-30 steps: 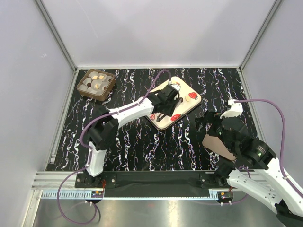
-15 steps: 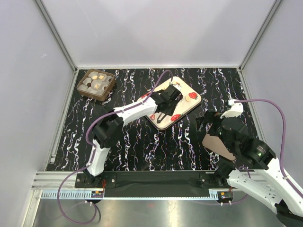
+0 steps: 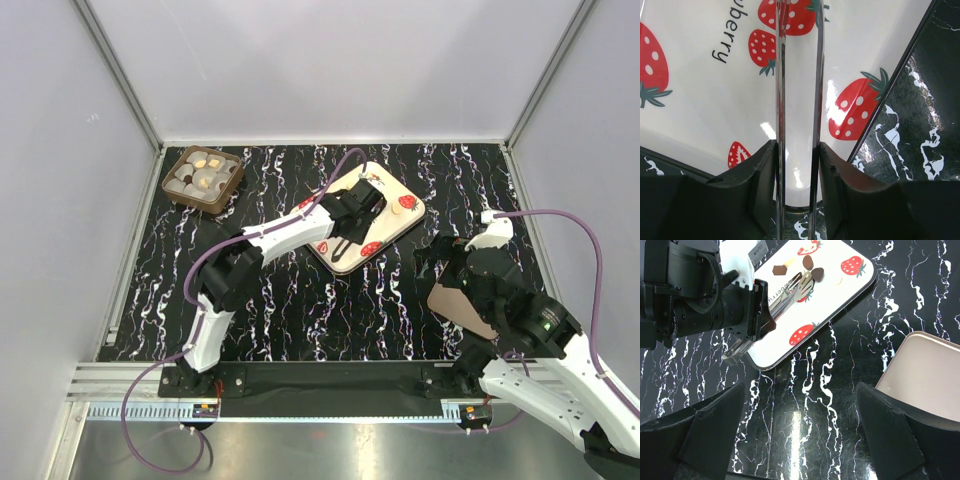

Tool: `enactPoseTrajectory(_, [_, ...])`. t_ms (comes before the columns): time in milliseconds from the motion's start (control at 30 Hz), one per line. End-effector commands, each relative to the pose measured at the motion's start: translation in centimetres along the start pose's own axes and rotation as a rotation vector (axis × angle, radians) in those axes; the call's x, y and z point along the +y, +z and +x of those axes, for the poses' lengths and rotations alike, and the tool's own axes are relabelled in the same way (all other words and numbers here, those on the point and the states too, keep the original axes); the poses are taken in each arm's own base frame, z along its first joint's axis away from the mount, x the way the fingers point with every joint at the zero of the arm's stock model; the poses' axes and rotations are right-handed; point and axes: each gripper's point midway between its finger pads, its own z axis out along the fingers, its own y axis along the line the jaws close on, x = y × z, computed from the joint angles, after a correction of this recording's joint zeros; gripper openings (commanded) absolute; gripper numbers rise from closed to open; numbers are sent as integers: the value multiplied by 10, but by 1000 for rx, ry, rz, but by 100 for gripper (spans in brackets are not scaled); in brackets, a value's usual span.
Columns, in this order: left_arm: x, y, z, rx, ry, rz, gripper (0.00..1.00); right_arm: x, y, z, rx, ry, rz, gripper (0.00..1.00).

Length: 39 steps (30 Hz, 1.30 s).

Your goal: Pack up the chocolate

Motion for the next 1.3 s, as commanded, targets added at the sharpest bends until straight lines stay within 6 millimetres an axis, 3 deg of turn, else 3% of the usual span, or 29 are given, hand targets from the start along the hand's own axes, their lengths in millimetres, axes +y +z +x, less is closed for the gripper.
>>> enactPoseTrajectory(0, [-5,-30,-24,-76,-25,43,38,1,1,-9,-38,14,5,100])
enactPoseTrajectory(467, [6,-90,-44,-148,-54,55,33,8,-2,-9,-24,43,-23,100])
enactPoseTrajectory(567, [14,-100,-43,-146,-78,49,33,7,-3,-9,-25,49,-24,100])
enactPoseTrajectory(667, [35,-112,-44,-162,-123,33,33,6,-6,-10,-30,56,-28,100])
enactPoseTrajectory(833, [112,-140,-43,-186,-240,-75,33,8,-6,-7,-22,62,-50,100])
enactPoseTrajectory(867, [141,-151,-44,-202,-285,-115,33,9,-6,-6,-22,65,-56,100])
enactPoseTrajectory(933, [169,-158,-33,-195,-332,-155,33,10,-3,-2,-19,62,-59,100])
enactPoseTrajectory(967, [197,-169,-30,-212,-380,-193,33,9,-2,-2,-20,55,-58,100])
enactPoseTrajectory(1033, [222,-173,-18,-200,-424,-235,33,8,1,1,-20,47,-53,100])
enactPoseTrajectory(1067, [249,-180,-10,-200,-471,-278,33,7,1,1,-24,42,-51,100])
enactPoseTrajectory(1133, [271,-181,4,-183,-518,-305,34,9,3,2,-22,38,-57,100])
enactPoseTrajectory(1200, [308,-185,22,-166,-603,-354,34,14,3,4,-12,39,-83,100])
enactPoseTrajectory(1233, [308,-184,24,-162,-603,-353,34,16,4,6,-7,37,-93,100])
enactPoseTrajectory(1267, [325,-186,31,-162,-638,-383,34,18,5,7,1,39,-101,100])
